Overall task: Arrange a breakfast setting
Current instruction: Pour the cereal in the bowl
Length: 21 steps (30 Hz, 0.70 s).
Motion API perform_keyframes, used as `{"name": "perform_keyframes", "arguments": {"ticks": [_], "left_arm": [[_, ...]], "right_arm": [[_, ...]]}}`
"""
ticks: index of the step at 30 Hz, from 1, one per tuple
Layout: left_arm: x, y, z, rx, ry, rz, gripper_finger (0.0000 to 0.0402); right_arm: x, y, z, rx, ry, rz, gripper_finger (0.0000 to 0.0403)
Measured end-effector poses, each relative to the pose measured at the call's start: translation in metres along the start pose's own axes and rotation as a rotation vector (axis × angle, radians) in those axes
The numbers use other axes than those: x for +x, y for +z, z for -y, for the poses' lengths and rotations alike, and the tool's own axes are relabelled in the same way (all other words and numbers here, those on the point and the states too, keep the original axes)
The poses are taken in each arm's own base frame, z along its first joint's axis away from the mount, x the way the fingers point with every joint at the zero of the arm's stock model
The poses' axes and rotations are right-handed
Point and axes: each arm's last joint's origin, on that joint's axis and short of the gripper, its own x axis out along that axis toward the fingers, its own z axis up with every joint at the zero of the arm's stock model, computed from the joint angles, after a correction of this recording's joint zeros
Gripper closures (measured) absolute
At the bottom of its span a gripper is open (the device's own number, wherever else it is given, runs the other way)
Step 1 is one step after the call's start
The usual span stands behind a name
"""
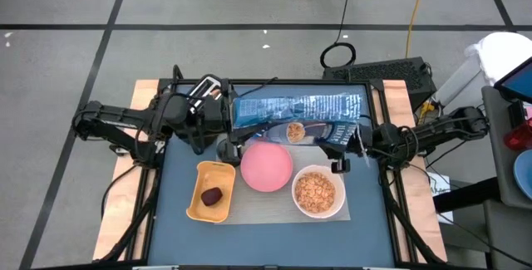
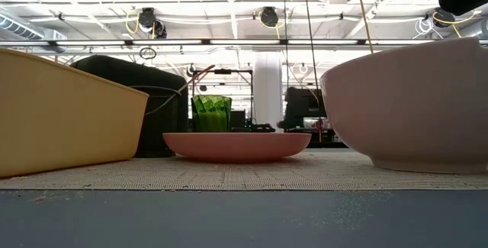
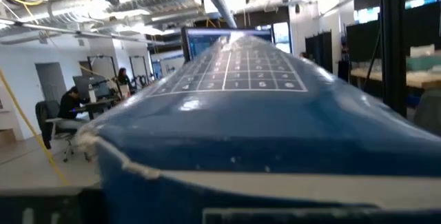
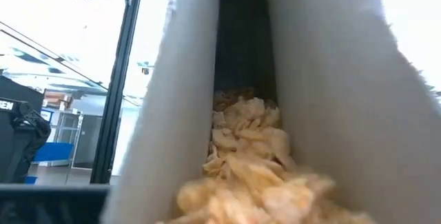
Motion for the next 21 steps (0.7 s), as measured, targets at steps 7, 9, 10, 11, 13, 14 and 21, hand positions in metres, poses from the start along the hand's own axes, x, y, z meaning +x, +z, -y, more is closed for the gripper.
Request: {"name": "perform_keyframes", "arguments": {"ticks": [7, 9, 10, 11, 13, 14, 21], "left_arm": [[-0.0002, -0.0038, 0.0009, 0.01, -0.01, -0.041, 0.0163], [-0.0002, -0.0039, 0.0009, 0.01, -0.01, -0.042, 0.0163], [-0.0002, -0.0039, 0.0009, 0.01, -0.01, -0.042, 0.0163], [-0.0002, -0.0039, 0.0008, 0.01, -0.01, -0.042, 0.0163], [-0.0002, -0.004, 0.0008, 0.008, -0.009, -0.043, 0.0163], [-0.0002, -0.004, 0.0008, 0.009, -0.009, -0.043, 0.0163], [0.0, -0.0047, 0.001, 0.007, -0.01, -0.046, 0.0162]], "right_arm": [[0.0, -0.0003, 0.0001, -0.002, -0.001, -0.003, 0.0265], [0.0, -0.0003, 0.0001, -0.003, -0.001, -0.004, 0.0265], [0.0, -0.0003, 0.0001, -0.002, -0.001, -0.004, 0.0264], [0.0, -0.0003, 0.0001, -0.001, -0.001, -0.004, 0.0262], [0.0, -0.0003, 0.0001, -0.001, -0.001, -0.004, 0.0261], [0.0, -0.0003, 0.0001, 0.0, -0.001, -0.004, 0.0262], [0.0, -0.0007, 0.0008, 0.003, -0.031, -0.01, 0.0267]]}}
